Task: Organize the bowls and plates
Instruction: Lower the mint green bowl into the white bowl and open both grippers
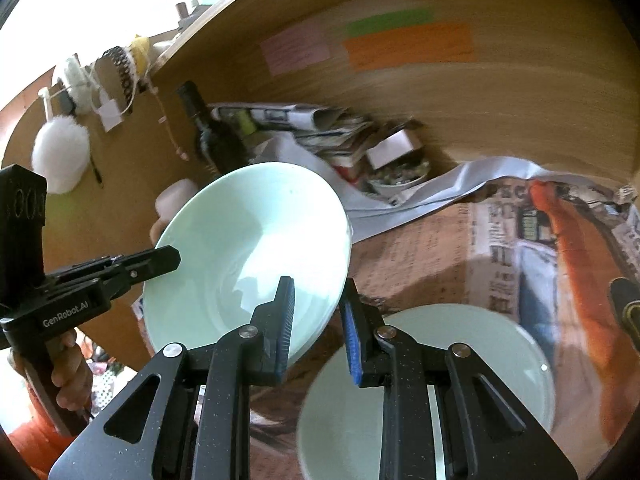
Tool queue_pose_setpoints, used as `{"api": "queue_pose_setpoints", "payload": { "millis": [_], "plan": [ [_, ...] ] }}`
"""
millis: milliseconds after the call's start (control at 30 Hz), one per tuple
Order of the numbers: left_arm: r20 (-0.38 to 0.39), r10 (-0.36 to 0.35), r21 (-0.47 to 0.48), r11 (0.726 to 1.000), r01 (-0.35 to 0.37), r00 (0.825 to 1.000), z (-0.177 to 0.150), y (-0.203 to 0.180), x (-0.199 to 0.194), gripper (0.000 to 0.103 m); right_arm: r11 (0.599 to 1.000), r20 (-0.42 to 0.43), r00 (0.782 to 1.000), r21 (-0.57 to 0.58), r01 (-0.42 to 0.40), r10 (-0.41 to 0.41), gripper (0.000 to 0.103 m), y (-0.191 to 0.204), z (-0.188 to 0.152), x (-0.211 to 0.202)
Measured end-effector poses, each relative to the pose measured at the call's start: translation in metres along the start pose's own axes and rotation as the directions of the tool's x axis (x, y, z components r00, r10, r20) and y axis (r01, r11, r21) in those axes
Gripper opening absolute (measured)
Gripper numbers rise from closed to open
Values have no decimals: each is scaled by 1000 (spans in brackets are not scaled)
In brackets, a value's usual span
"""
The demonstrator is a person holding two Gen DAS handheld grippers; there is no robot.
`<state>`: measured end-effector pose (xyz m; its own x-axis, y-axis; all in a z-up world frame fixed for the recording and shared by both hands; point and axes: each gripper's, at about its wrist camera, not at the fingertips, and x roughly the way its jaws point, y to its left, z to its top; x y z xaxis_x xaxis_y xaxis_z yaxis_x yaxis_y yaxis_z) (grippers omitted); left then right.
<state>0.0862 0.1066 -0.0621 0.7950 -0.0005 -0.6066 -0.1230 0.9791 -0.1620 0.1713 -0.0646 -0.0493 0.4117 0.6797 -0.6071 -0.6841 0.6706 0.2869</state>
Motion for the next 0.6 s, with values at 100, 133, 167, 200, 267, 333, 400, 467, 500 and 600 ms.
{"api": "queue_pose_setpoints", "payload": {
  "millis": [100,133,167,200,267,333,400,467,500,600],
  "plan": [
    [-7,7,-21,1000,-7,1000,-8,11,-3,9,1000,-18,1000,-6,-16,16,21,9,-5,7],
    [-9,8,-27,1000,-8,1000,-11,15,-4,9,1000,-25,999,-7,-20,20,21,11,-6,9],
    [-11,10,-33,999,-10,1000,-13,18,-5,9,1000,-31,999,-9,-24,23,21,13,-7,12],
    [-14,12,-38,999,-12,1000,-16,21,-5,9,1000,-38,999,-9,-28,28,21,16,-9,14],
    [-22,16,-48,999,-17,1000,-22,27,-6,9,999,-49,998,-10,-33,33,21,20,-12,18],
    [-30,17,-57,998,-19,999,-26,30,-7,9,999,-58,998,-10,-37,36,21,24,-15,22],
    [-37,15,-65,998,-17,999,-30,34,-6,9,999,-68,997,-9,-38,37,21,27,-17,25],
    [-46,14,-74,997,-18,999,-35,37,-4,9,999,-79,996,-10,-36,35,22,29,-21,29],
    [-52,13,-79,997,-17,999,-37,39,-3,9,999,-83,996,-9,-36,35,22,30,-22,31],
    [-66,14,-87,996,-20,998,-42,40,1,9,1000,-99,995,-4,-30,29,23,31,-25,36]
  ]
}}
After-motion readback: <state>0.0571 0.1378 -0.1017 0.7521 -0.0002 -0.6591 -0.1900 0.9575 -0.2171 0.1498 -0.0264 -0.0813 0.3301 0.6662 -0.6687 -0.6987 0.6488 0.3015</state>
